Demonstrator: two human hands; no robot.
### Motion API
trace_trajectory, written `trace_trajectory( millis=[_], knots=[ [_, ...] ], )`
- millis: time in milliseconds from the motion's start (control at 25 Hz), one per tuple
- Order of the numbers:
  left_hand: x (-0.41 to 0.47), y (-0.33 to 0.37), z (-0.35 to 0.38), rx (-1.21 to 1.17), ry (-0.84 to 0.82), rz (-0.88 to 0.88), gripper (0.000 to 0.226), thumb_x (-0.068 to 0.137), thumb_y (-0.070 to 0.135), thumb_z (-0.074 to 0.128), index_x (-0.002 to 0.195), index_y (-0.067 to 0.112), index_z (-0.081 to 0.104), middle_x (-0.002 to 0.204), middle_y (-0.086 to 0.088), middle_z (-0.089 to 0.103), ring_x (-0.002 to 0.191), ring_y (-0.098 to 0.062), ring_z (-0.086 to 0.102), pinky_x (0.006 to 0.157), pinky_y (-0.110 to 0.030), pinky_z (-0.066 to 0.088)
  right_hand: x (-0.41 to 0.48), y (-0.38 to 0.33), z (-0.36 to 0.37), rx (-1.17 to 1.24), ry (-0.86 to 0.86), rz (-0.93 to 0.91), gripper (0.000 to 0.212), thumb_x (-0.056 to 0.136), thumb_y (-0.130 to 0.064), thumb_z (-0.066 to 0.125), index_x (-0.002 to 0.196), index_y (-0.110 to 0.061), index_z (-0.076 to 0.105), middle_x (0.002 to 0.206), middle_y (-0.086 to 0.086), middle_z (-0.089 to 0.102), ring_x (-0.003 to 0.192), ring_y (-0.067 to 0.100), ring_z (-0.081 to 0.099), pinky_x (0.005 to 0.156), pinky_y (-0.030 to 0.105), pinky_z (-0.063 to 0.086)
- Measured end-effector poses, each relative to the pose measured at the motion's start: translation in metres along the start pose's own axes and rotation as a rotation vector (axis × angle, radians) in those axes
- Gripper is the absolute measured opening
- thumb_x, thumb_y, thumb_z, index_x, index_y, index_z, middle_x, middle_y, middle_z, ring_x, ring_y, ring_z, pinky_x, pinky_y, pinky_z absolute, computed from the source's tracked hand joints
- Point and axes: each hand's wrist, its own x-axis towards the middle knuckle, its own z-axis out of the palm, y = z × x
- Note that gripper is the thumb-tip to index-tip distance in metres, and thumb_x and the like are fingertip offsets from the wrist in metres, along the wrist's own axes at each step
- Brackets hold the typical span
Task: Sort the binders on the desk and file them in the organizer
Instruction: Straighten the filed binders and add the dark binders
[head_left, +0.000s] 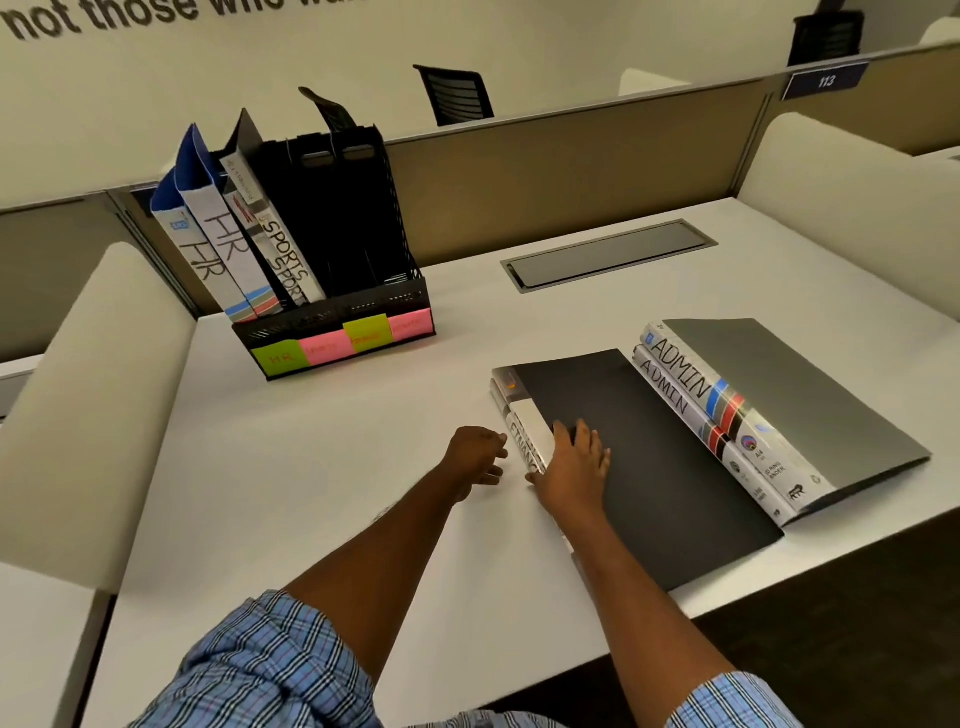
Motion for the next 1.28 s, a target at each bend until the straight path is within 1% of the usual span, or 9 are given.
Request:
trace_trajectory(
  millis=[160,280,400,600,720,920,1000,1120,1280],
  knots=[
    [-0.001,0.004,0.005,-0.009,-0.011,-0.012,0.039,0.094,0.023,0.056,0.126,0.000,0.053,0.118,-0.018,0.063,0.094,-0.035,0.064,0.082,-0.041,0.056,0.000,-0.005,-0.005,-0.004,-0.073,-0.004,0.077,0.088,-0.030,0.066,0.149,-0.014,0.022,0.158,0.013,0.018,0.146,0.035,0.010,0.118,0.050,0.008],
    [-0.001,0.008,0.008,-0.082,-0.038,-0.028,0.045,0.094,0.028,0.056,0.129,0.000,0.051,0.118,-0.018,0.063,0.096,-0.036,0.065,0.080,-0.041,0.057,-0.003,-0.011,-0.013,-0.082,-0.097,-0.053,0.059,0.092,-0.022,0.061,0.143,-0.008,0.035,0.149,0.016,0.036,0.139,0.036,0.030,0.115,0.051,0.026],
    [0.001,0.013,0.008,-0.238,-0.073,-0.057,0.049,0.094,0.036,0.054,0.128,0.000,0.052,0.116,-0.020,0.063,0.095,-0.037,0.065,0.078,-0.042,0.057,-0.006,-0.017,-0.030,-0.104,-0.036,-0.096,0.049,0.092,-0.020,0.059,0.137,-0.007,0.044,0.140,0.014,0.048,0.129,0.031,0.045,0.106,0.047,0.040],
    [0.000,0.031,0.009,-0.591,-0.275,-0.064,0.055,0.089,0.047,0.055,0.129,0.009,0.049,0.121,-0.019,0.060,0.104,-0.034,0.061,0.081,-0.044,0.054,-0.018,-0.038,-0.058,0.060,0.123,-0.186,0.034,0.093,-0.015,0.056,0.126,-0.007,0.053,0.126,0.011,0.057,0.118,0.026,0.053,0.101,0.042,0.046],
    [-0.003,0.046,0.006,-0.662,-0.296,-0.004,0.061,0.083,0.037,0.068,0.132,0.008,0.044,0.125,-0.019,0.059,0.110,-0.030,0.061,0.085,-0.039,0.055,-0.024,-0.058,-0.068,0.162,0.125,-0.254,0.025,0.097,-0.015,0.051,0.120,-0.007,0.057,0.120,0.011,0.061,0.115,0.024,0.057,0.101,0.041,0.046],
    [-0.006,0.073,-0.025,-0.642,-0.118,0.140,0.048,0.086,0.010,0.062,0.131,0.003,0.045,0.109,-0.015,0.062,0.099,-0.026,0.063,0.069,-0.031,0.056,-0.022,-0.093,-0.074,0.139,0.256,-0.378,0.041,0.099,-0.024,0.050,0.137,-0.011,0.047,0.136,0.008,0.054,0.125,0.021,0.051,0.106,0.038,0.042],
    [-0.009,0.085,-0.042,-0.676,-0.042,0.204,0.042,0.086,0.006,0.061,0.126,0.006,0.048,0.108,-0.013,0.061,0.099,-0.027,0.061,0.075,-0.036,0.055,-0.020,-0.110,-0.067,0.126,0.326,-0.339,0.052,0.097,-0.029,0.054,0.143,-0.011,0.039,0.142,0.008,0.048,0.130,0.022,0.046,0.109,0.038,0.039],
    [-0.018,0.097,-0.068,-0.718,0.103,0.334,0.035,0.085,0.003,0.062,0.116,0.014,0.051,0.108,-0.010,0.059,0.099,-0.026,0.056,0.085,-0.043,0.050,-0.015,-0.134,-0.052,0.038,0.294,-0.182,0.078,0.090,-0.037,0.063,0.149,-0.012,0.018,0.153,0.012,0.028,0.139,0.032,0.032,0.112,0.045,0.033],
    [-0.034,0.106,-0.110,-0.746,0.174,0.527,0.028,0.084,0.000,0.063,0.099,0.023,0.057,0.098,-0.003,0.062,0.097,-0.021,0.057,0.081,-0.035,0.051,0.001,-0.177,-0.038,0.107,0.300,-0.193,0.085,0.092,-0.032,0.059,0.153,-0.016,0.001,0.159,0.015,0.010,0.143,0.040,0.018,0.112,0.052,0.030]
  ],
)
